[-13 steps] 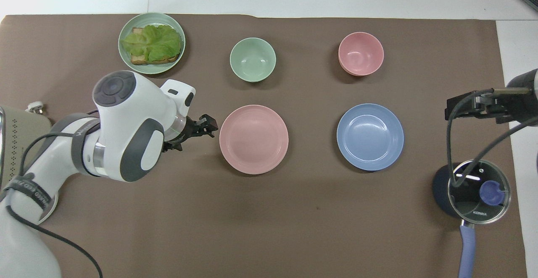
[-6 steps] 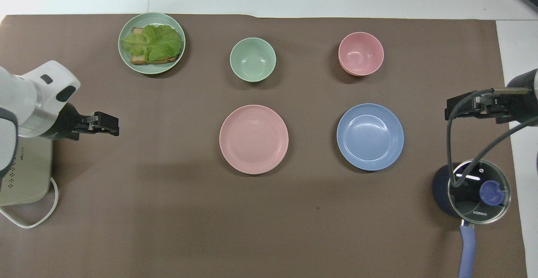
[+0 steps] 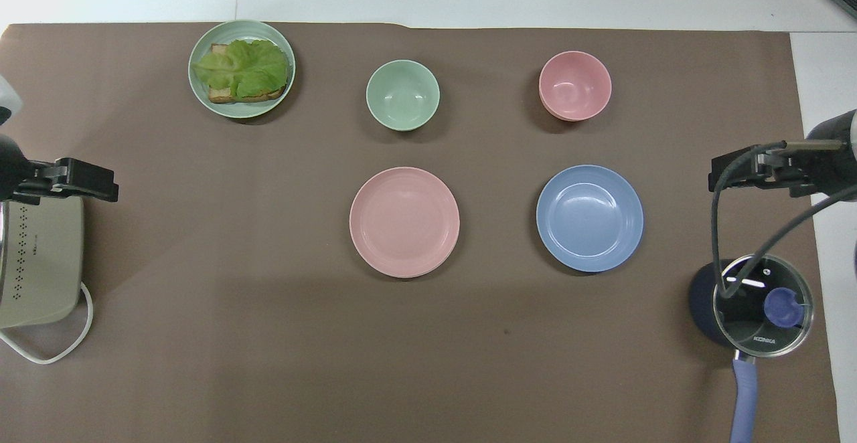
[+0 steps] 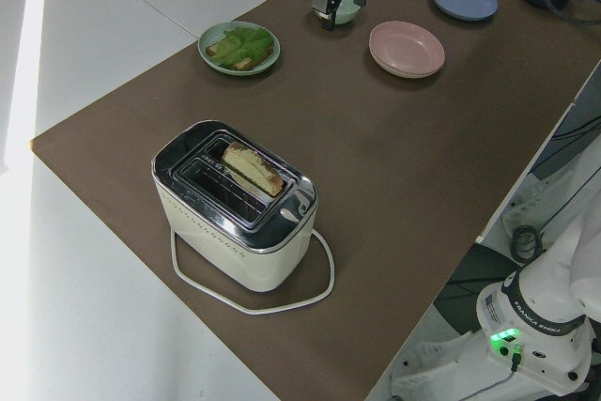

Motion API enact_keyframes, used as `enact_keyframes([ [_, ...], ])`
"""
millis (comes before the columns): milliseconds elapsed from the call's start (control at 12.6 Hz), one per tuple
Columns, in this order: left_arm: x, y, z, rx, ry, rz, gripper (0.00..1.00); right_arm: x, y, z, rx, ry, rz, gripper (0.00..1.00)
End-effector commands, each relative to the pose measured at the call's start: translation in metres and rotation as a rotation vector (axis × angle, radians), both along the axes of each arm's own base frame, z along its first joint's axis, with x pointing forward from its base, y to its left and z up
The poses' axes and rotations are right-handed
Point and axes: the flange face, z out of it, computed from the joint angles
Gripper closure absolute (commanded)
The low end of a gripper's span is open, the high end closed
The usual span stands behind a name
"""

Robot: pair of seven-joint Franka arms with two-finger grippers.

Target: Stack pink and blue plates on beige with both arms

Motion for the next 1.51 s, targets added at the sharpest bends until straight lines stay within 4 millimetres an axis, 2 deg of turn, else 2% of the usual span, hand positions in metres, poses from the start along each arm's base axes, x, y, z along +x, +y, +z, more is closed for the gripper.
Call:
enact_keyframes([
  [0, -0.002, 0.016, 0.006, 0.014, 0.007, 0.010, 0.00, -0.004, -0.002, 0.003, 0.024, -0.021, -0.025, 0.00],
  [238, -0.002, 0.014, 0.006, 0.012, 0.007, 0.007, 0.00, -0.002, -0.001, 0.000, 0.026, -0.066, -0.014, 0.00],
  [477, -0.002, 0.015, 0.007, 0.012, 0.007, 0.008, 0.00, -0.002, -0.002, -0.018, 0.023, -0.078, -0.014, 0.00],
  [636, -0.002, 0.015, 0.006, 0.012, 0.007, 0.008, 0.00, 0.004, -0.002, -0.036, 0.024, -0.087, -0.015, 0.00],
  [794, -0.002, 0.014, 0.007, 0.012, 0.006, 0.007, 0.00, 0.012, -0.001, -0.060, 0.024, -0.093, -0.011, 0.00],
  [1033, -0.002, 0.015, 0.007, 0.012, 0.006, 0.008, 0.00, 0.037, -0.002, -0.102, 0.025, -0.088, -0.005, 0.00],
  [1112, -0.002, 0.014, 0.007, 0.012, 0.006, 0.007, 0.00, 0.046, -0.001, -0.120, 0.025, -0.076, 0.013, 0.00],
  [1271, -0.002, 0.014, 0.006, 0.012, 0.007, 0.007, 0.00, 0.060, -0.014, -0.164, 0.023, -0.067, 0.045, 0.00],
  [1430, -0.002, 0.014, 0.006, 0.012, 0.007, 0.007, 0.00, 0.058, -0.015, -0.200, 0.021, -0.100, 0.071, 0.00],
])
